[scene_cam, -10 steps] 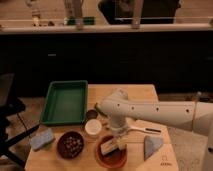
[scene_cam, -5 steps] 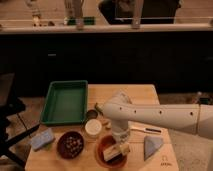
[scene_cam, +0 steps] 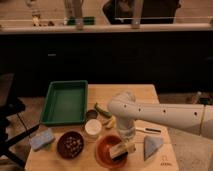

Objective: Wipe red bowl with eraser

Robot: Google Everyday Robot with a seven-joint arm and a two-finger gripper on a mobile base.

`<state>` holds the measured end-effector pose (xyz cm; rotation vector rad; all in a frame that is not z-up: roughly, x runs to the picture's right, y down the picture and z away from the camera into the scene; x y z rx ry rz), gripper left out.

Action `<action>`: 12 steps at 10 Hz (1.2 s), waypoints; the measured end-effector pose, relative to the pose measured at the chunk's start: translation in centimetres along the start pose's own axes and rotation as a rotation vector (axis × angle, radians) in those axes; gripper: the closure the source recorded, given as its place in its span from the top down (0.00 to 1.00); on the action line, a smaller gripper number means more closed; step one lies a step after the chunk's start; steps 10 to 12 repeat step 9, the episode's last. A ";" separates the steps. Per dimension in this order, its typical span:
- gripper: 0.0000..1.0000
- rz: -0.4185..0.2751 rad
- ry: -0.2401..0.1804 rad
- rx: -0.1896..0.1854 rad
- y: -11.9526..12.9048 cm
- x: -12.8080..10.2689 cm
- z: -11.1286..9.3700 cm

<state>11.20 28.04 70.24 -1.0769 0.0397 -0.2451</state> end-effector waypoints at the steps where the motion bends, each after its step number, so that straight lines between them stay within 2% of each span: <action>1: 0.04 0.001 0.003 0.004 -0.5 0.0 -0.3; 3: 0.04 -0.014 0.009 0.011 -2.0 -1.0 -1.0; 5: 0.04 -0.031 0.005 0.006 -2.8 -1.8 -0.9; 8: 0.04 -0.065 -0.012 0.002 -2.7 -3.3 -0.7; 12: 0.04 -0.070 -0.015 0.003 -2.5 -3.6 -0.8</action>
